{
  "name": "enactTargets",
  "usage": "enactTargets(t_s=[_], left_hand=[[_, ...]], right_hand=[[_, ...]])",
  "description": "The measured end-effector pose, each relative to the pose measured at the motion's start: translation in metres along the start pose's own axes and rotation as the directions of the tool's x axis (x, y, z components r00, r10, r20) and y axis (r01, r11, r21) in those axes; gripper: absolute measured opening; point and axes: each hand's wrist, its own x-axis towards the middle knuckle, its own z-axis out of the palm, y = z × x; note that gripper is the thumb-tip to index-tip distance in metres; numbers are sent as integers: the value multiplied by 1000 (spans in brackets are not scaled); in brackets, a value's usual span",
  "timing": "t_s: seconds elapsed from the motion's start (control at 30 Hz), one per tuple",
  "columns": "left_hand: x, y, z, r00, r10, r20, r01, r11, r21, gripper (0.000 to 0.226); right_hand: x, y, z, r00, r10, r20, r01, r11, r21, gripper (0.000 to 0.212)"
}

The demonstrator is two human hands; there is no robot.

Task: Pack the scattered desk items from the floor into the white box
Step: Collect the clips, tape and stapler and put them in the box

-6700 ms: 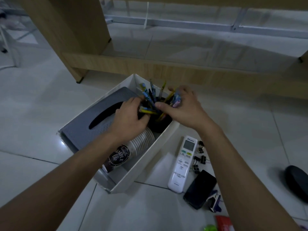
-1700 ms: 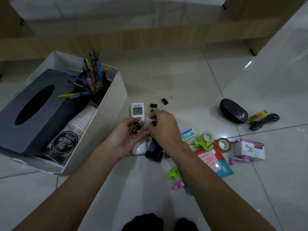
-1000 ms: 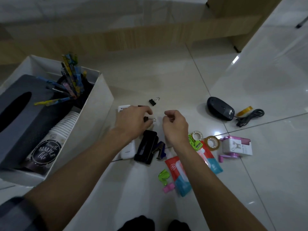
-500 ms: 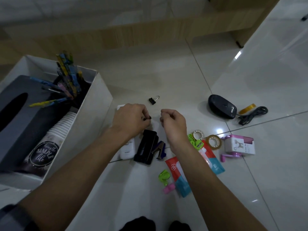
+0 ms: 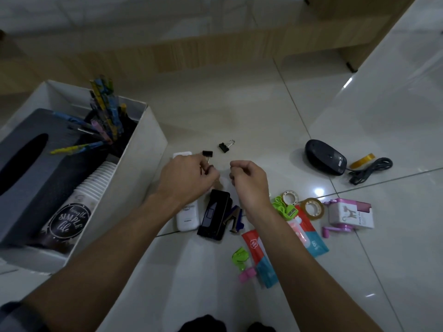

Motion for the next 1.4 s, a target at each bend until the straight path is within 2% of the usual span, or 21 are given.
enactTargets(t_s=[0.03, 0.1, 0.17, 0.23, 0.3, 0.37, 0.4, 0.47, 0.53, 0.63, 0.7, 0.73, 0.83, 0.87, 0.93, 1.0, 1.1, 1.17, 1.23, 1.3, 1.4], left_hand=[[-2, 2, -4, 998, -48, -37, 43, 990, -132, 23], [-5, 5, -11, 976, -217, -13, 194, 900, -391, 31], [-6, 2, -17, 908, -404, 115, 386, 695, -606, 36], [-8, -4, -19, 809, -494, 319, 524, 359, -773, 34], [-11, -11, -22, 743, -480, 466, 563, 73, -823, 29], [-14, -16, -24, 729, -448, 517, 552, -61, -832, 29], [-15, -18, -25, 730, -431, 531, 545, -103, -832, 31], [-15, -21, -28, 732, -383, 564, 531, -198, -824, 35], [-12, -22, -30, 735, -343, 585, 514, -281, -811, 34], [-6, -22, -28, 741, -341, 578, 499, -296, -814, 31], [-2, -22, -26, 743, -341, 576, 510, -270, -817, 33], [-1, -21, -24, 743, -337, 579, 515, -266, -815, 33], [2, -18, -20, 743, -324, 586, 522, -267, -810, 33], [2, -17, -19, 742, -324, 588, 526, -262, -809, 33], [2, -16, -17, 740, -325, 589, 534, -248, -808, 33], [2, -16, -16, 738, -328, 590, 535, -248, -807, 33], [3, -18, -17, 737, -329, 591, 528, -266, -806, 33], [4, -19, -17, 737, -322, 594, 528, -273, -804, 32], [5, -19, -18, 736, -317, 598, 530, -281, -800, 32], [5, -19, -18, 734, -316, 601, 529, -288, -798, 32], [6, -18, -17, 732, -308, 608, 535, -293, -793, 33]], right_hand=[[0, -1, 0, 1000, -8, 7, 8, 1000, -9, 24], [2, -5, 1, 996, -81, 27, 83, 993, -78, 24], [6, -10, 6, 958, -274, 89, 287, 928, -235, 26], [14, -13, 17, 856, -445, 263, 516, 772, -372, 29], [21, -17, 30, 762, -429, 484, 644, 574, -506, 34], [24, -22, 40, 722, -343, 601, 692, 387, -610, 33], [26, -23, 42, 721, -324, 612, 693, 332, -640, 28], [26, -25, 44, 735, -323, 596, 678, 342, -651, 16], [23, -23, 43, 774, -367, 516, 633, 460, -622, 11], [24, -28, 39, 796, -553, 245, 587, 609, -534, 18], [32, -36, 41, 791, -557, 253, 592, 592, -547, 32], [38, -38, 44, 790, -511, 339, 599, 527, -603, 36], [45, -39, 57, 748, -371, 550, 642, 195, -741, 30], [46, -38, 58, 745, -366, 558, 643, 169, -747, 26], [46, -37, 58, 756, -383, 531, 628, 196, -753, 21], [45, -36, 55, 777, -398, 488, 610, 284, -740, 20], [43, -38, 46, 841, -408, 355, 536, 541, -648, 21], [42, -44, 37, 892, -403, 205, 450, 742, -497, 22], [50, -51, 25, 902, -428, 47, 415, 836, -360, 23], [59, -55, 17, 867, -498, 16, 458, 783, -420, 24], [70, -49, 21, 827, -518, 218, 522, 563, -641, 26]])
